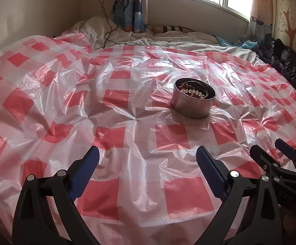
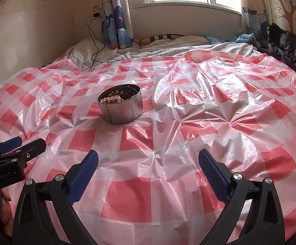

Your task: Organize jewelry

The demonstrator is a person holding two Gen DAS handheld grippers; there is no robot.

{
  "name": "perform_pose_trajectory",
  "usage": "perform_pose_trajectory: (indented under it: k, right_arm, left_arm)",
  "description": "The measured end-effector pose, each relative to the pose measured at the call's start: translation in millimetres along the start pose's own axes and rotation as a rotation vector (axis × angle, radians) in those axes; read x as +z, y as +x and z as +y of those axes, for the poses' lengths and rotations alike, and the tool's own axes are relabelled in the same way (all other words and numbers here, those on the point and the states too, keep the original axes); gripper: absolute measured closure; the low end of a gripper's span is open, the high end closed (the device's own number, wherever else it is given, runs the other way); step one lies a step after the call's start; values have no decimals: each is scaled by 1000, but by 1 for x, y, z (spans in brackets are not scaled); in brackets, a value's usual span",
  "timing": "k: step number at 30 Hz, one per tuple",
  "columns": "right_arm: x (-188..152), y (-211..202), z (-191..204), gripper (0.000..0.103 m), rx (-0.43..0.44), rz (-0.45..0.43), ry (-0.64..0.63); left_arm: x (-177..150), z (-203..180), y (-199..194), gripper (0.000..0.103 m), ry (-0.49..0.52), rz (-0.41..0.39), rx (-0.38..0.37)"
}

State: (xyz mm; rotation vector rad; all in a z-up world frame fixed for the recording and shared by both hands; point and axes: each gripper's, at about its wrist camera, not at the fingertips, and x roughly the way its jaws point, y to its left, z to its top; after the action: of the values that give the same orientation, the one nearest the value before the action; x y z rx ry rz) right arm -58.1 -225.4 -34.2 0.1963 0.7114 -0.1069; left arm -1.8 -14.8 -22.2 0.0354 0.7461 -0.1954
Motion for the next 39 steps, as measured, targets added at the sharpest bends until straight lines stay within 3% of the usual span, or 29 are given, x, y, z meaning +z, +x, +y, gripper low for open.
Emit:
perform_pose_trajectory:
  k: [39]
  right_arm:
    - [-3, 16, -2, 8, -59, 46, 18]
  left_arm:
    - [3, -11, 11, 8, 41, 34, -3]
